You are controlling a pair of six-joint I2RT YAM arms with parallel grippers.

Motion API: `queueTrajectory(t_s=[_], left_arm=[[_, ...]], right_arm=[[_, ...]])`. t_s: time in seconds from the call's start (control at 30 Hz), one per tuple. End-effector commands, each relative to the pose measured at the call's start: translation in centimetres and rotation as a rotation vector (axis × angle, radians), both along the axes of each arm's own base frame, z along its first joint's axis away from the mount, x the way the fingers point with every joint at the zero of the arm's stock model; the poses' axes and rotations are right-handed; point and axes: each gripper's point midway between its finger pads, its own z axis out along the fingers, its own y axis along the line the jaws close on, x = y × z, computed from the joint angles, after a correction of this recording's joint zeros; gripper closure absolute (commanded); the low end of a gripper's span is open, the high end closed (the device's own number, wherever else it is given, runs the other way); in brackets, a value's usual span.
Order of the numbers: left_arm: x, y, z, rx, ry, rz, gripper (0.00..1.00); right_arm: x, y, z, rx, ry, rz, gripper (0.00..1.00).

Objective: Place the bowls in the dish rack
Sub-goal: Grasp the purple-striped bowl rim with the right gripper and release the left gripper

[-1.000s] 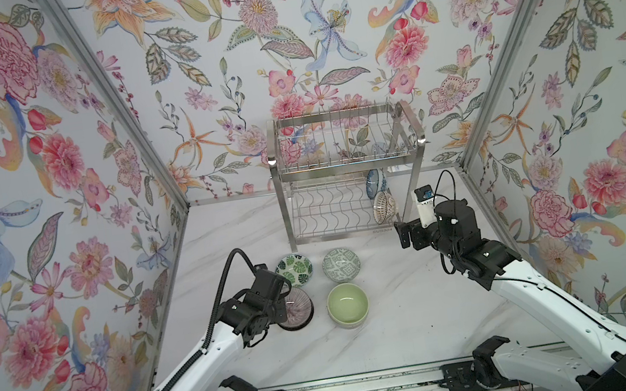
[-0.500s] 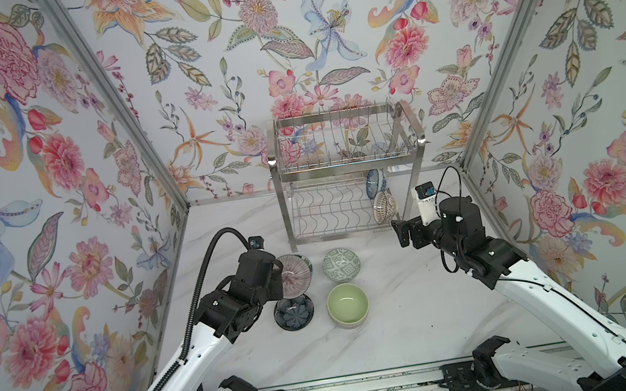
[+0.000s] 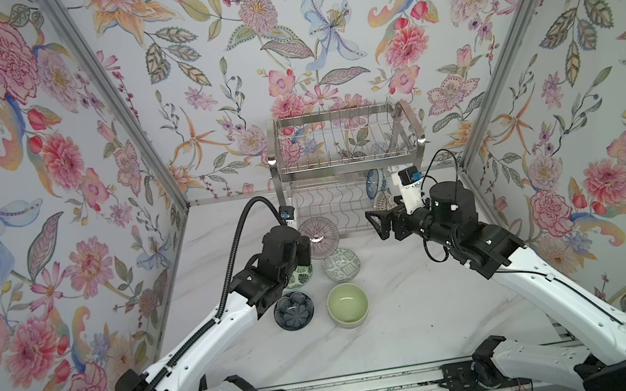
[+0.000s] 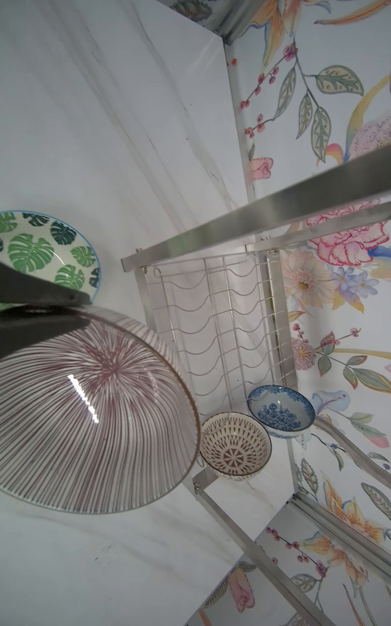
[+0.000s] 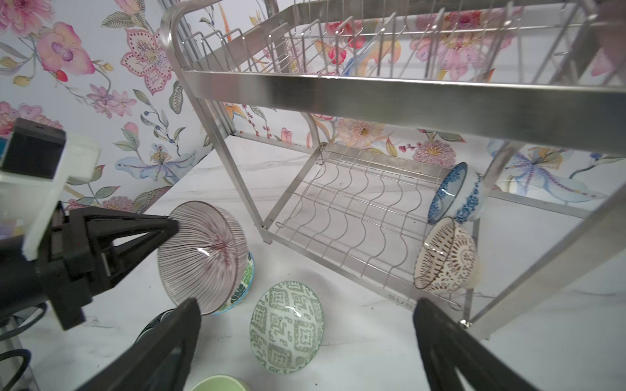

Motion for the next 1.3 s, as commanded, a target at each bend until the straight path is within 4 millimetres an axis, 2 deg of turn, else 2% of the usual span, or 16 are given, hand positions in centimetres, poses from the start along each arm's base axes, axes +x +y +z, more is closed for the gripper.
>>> queueTrajectory(t_s=[0.0,0.13,0.2,0.43,0.6,0.97,1.2,1.23,1.27], left_arm=[[1.3,-2.5,6.9,-0.145,-0.202,-0.026,1.00],[1.5,-3.8,7.3,-0.174,-0.221,-0.042,1.00],[1.5,-4.4,7.7,-0.190,-0.229,-0.050,1.00],[1.5,-6.0,8.6,-0.219,-0.242,-0.075,1.00],[1.7,-7.3,8.3,-0.208,-0.225,-0.097,1.00],[1.7,-8.7,7.6,-0.231,-0.201,-0.133,1.00],[1.5,-8.5,8.0,-0.208,-0.197,-0.139,1.00],[1.5,-8.3,8.1,-0.189,-0.195,-0.134,0.83],[1.5,-7.9,8.2,-0.162,-0.193,-0.122,0.60]], right_arm=[[0.5,1.7,0.2,0.049,0.039,-0.002,0.01],[2.0,2.0,-1.2,0.064,0.096,-0.069,0.05],[1.8,3.3,-2.2,0.068,0.119,-0.055,0.09],[3.3,3.9,-4.0,0.079,0.142,-0.078,0.23],[3.9,3.7,-4.1,0.084,0.135,-0.112,0.42],[4.0,2.4,-3.6,0.080,0.116,-0.159,1.00],[3.2,1.5,-3.3,0.085,0.077,-0.181,1.00],[3.1,1.3,-3.2,0.076,0.069,-0.183,1.00],[2.9,0.9,-3.0,0.062,0.052,-0.188,1.00]])
